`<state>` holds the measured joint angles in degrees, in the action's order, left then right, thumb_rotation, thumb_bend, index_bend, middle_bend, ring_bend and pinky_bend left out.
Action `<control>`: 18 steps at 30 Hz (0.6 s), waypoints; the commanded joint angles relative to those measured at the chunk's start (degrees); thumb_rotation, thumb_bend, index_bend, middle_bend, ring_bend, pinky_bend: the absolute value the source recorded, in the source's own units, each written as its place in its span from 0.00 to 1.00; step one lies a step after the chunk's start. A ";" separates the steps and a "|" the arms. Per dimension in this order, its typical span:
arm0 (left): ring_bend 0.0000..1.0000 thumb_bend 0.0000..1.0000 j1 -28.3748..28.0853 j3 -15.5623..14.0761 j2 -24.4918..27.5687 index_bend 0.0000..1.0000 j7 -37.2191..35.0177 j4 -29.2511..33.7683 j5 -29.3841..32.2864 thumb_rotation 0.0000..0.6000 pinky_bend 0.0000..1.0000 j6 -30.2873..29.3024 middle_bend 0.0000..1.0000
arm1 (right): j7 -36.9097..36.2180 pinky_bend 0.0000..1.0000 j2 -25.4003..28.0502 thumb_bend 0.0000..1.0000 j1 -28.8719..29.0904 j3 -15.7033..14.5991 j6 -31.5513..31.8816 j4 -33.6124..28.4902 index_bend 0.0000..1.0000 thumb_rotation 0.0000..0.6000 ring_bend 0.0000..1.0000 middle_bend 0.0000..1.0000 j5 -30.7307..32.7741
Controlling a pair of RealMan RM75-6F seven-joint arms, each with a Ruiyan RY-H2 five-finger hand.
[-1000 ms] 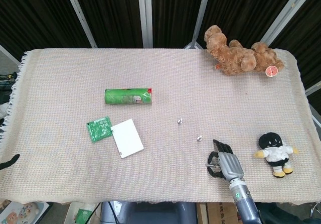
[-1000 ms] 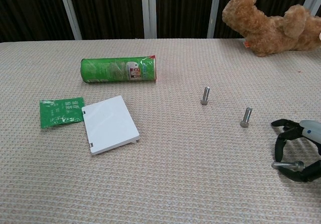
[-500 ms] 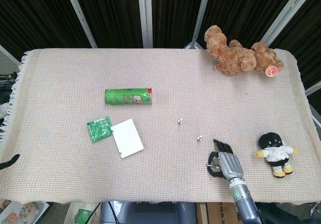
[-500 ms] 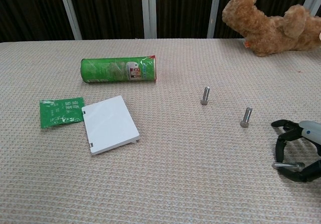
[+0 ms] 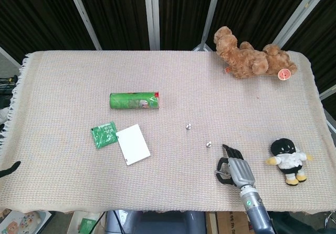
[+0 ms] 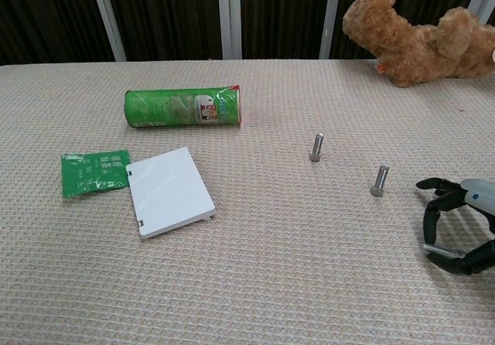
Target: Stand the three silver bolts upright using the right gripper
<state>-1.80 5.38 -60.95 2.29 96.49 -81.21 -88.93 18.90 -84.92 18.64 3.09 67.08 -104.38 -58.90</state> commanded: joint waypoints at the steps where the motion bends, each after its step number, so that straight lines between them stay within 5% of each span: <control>1: 0.00 0.24 -0.02 0.01 -0.01 0.06 0.01 0.01 0.02 1.00 0.14 0.02 0.02 | -0.37 0.00 0.34 0.37 0.03 0.36 0.35 -0.57 0.61 1.00 0.00 0.00 -0.52; 18: 0.00 0.24 0.00 -0.02 -0.01 0.06 0.21 0.07 0.04 1.00 0.14 0.04 0.02 | -0.98 0.00 1.84 0.37 0.42 1.70 0.45 -2.39 0.61 1.00 0.00 0.00 0.32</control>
<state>-1.81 5.36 -60.96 2.51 96.56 -81.18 -88.89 17.93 -83.13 19.04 4.75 67.56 -106.75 -58.65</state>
